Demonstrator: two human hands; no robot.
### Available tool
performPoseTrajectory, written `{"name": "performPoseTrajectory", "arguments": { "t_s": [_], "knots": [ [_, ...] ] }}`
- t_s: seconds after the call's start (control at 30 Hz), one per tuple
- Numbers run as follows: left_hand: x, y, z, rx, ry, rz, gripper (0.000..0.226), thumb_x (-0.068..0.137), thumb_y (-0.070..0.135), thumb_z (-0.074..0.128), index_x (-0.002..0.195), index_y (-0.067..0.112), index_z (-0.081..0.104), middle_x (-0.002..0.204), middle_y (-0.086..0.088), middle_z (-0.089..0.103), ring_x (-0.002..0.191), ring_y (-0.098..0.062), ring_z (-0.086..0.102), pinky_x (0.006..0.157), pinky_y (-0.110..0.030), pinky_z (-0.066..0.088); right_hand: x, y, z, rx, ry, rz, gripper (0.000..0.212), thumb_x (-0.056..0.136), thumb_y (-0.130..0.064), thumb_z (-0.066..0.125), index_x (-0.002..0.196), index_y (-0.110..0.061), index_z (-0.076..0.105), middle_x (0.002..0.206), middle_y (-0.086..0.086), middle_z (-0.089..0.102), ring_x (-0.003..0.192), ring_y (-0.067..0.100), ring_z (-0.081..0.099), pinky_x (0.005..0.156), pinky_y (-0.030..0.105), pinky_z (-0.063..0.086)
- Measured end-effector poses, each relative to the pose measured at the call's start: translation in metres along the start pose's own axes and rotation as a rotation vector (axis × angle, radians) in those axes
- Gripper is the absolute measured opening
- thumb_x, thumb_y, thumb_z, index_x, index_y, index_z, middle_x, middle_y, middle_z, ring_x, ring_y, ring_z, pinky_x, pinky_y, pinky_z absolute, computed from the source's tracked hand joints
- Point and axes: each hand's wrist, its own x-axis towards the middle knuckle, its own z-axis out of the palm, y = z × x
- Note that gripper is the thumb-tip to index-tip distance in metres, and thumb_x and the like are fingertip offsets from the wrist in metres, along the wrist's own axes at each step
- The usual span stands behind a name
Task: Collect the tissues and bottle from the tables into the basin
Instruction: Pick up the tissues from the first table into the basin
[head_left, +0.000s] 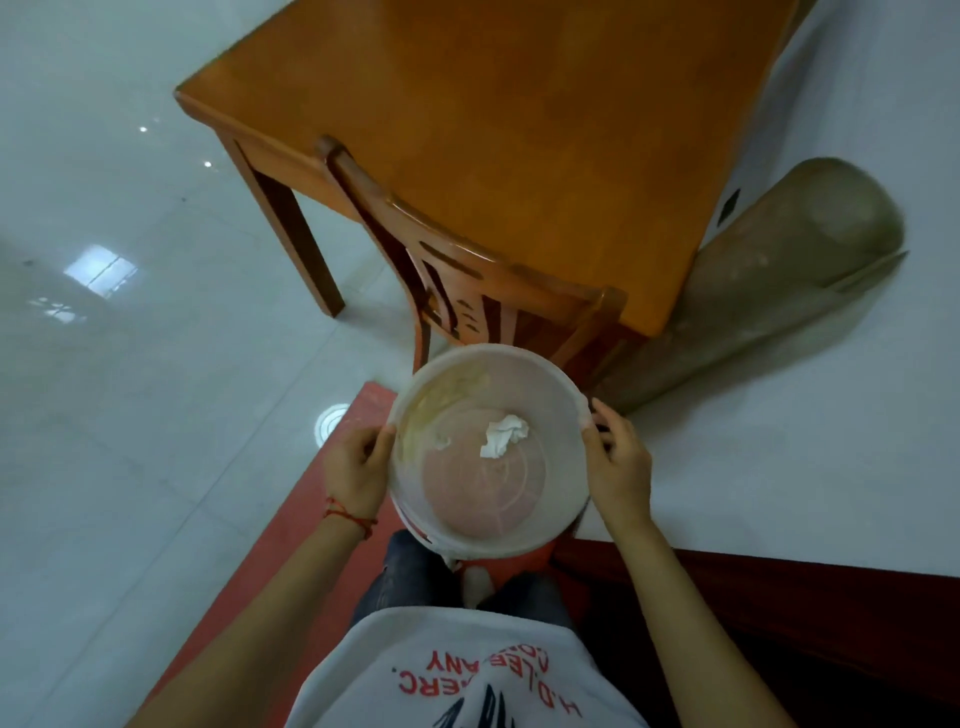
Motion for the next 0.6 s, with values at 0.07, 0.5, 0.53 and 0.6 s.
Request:
{"name": "performPoseTrajectory", "arguments": {
  "t_s": [0.07, 0.5, 0.53, 0.6],
  "knots": [
    [-0.009, -0.009, -0.008, -0.005, 0.043, -0.045, 0.028, 0.087, 0.020, 0.051, 0.061, 0.009, 0.054, 0.064, -0.012, 0.050, 0.064, -0.021, 0.045, 0.053, -0.022, 0.030, -0.004, -0.002, 0.007, 0.021, -0.025, -0.004, 0.037, 0.092, -0.031, 0.047, 0.126, -0.017, 0.050, 0.120, 0.007, 0.055, 0.096, 0.013, 0.052, 0.079, 0.027, 0.044],
    [-0.047, -0.073, -0.091, -0.092, 0.329, -0.311, 0.036, 0.078, 0.042, 0.051, 0.073, 0.010, 0.066, 0.073, -0.011, 0.060, 0.070, -0.020, 0.050, 0.057, -0.027, 0.036, -0.021, -0.050, 0.099, -0.050, -0.291, -0.189, 0.028, 0.092, -0.021, 0.049, 0.114, -0.008, 0.060, 0.110, 0.011, 0.059, 0.091, 0.016, 0.055, 0.073, 0.021, 0.046],
    [-0.043, -0.081, -0.100, -0.105, 0.354, -0.342, 0.030, 0.082, 0.036, 0.055, 0.078, 0.009, 0.068, 0.079, -0.012, 0.064, 0.074, -0.020, 0.052, 0.062, -0.028, 0.037, -0.021, -0.057, 0.112, -0.061, -0.306, -0.209, 0.027, 0.092, -0.021, 0.049, 0.113, -0.008, 0.061, 0.109, 0.011, 0.059, 0.091, 0.016, 0.055, 0.076, 0.027, 0.047],
    [-0.032, -0.097, -0.118, -0.122, 0.393, -0.371, 0.024, 0.084, 0.025, 0.057, 0.084, 0.005, 0.069, 0.086, -0.011, 0.067, 0.077, -0.020, 0.054, 0.070, -0.029, 0.037, -0.018, -0.072, 0.138, -0.095, -0.324, -0.256, 0.028, 0.092, -0.021, 0.050, 0.113, -0.007, 0.061, 0.108, 0.013, 0.060, 0.090, 0.017, 0.054, 0.076, 0.029, 0.044]
  ]
}}
